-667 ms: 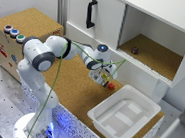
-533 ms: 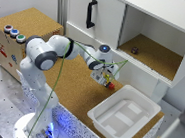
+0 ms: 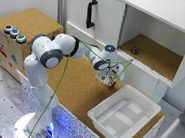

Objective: Stack the yellow block on top of the pink block

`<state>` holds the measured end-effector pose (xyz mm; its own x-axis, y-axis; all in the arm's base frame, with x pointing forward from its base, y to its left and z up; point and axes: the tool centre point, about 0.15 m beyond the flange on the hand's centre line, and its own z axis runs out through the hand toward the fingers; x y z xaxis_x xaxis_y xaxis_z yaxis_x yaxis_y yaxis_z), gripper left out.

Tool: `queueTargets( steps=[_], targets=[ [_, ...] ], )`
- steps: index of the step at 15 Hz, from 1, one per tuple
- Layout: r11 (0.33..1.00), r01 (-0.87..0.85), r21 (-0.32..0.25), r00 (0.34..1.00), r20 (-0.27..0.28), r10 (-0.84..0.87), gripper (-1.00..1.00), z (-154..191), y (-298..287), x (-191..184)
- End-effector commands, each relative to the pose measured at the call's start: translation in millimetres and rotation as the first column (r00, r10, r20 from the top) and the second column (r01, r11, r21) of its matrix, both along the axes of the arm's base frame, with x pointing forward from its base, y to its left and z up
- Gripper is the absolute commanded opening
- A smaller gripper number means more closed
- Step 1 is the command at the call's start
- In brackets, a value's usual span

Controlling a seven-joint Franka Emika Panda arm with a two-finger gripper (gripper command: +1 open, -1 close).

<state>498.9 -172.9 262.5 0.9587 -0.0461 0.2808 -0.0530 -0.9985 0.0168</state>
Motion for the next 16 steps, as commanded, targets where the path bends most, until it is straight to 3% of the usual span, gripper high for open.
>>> queueTargets(
  steps=[1,10,11,16],
  targets=[
    [1.0,-0.003,-0.03,0.997,-0.082,0.001,-1.0,-6,-5,9],
    [0.999,-0.006,-0.037,0.996,-0.09,0.003,-1.0,-8,-4,11],
    [1.0,-0.004,0.0,1.0,-0.022,0.004,1.0,-8,0,-3],
    [0.999,0.029,-0.039,0.994,0.102,-0.025,1.0,38,10,-18]
  ],
)
